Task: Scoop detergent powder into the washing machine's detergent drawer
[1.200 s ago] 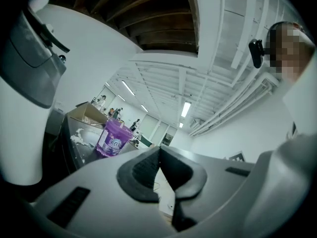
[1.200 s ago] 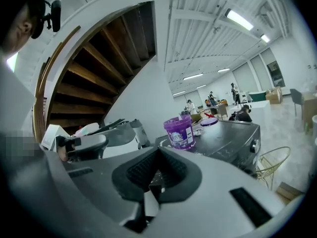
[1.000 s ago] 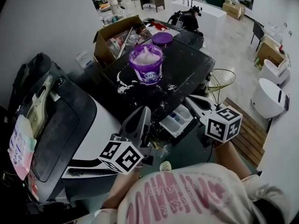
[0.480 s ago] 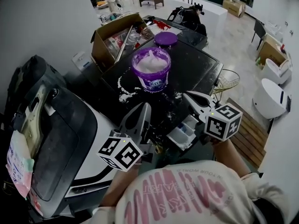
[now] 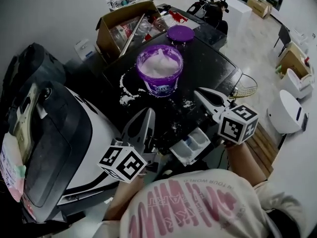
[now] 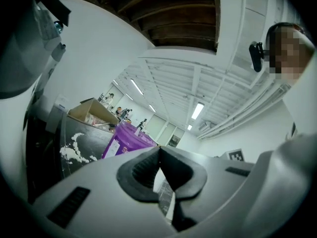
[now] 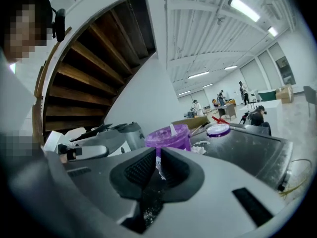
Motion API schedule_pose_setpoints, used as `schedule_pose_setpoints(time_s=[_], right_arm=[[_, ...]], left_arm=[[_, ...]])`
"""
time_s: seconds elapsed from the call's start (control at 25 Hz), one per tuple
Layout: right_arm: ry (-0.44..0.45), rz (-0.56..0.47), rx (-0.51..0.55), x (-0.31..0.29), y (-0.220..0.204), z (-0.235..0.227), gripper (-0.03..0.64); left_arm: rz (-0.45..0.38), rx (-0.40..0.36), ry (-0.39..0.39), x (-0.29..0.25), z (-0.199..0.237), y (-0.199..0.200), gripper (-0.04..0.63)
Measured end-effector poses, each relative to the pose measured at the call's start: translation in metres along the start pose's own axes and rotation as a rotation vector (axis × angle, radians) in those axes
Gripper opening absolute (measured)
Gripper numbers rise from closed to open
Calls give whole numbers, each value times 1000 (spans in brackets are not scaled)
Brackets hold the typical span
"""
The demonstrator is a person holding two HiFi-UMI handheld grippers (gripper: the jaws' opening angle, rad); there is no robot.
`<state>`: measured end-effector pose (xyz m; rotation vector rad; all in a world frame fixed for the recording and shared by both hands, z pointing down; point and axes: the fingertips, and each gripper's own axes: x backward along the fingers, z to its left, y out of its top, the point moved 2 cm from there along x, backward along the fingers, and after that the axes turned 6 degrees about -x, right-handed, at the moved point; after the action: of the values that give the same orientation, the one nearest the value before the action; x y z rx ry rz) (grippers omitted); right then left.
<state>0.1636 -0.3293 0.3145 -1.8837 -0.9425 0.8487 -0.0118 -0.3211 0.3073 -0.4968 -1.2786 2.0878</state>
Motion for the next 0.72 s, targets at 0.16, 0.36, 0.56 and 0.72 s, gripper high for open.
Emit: schedule_pose_setpoints(time_s=[0.16,0.36,0.56,0.72], right_arm=[[93,36,48,-19,29,-10,44],[161,104,208,-44,53,-19,57],[210,198,342,-71,57,-23,73],[244,259,446,-91,68,-20,80]], left_arm=[[-33,7,88,1,4,3,3],[-51,6,189,10,9,1,2],[-53,-1,255,21,9,-2,2],[-58,-1,294,31,11,-4,3]])
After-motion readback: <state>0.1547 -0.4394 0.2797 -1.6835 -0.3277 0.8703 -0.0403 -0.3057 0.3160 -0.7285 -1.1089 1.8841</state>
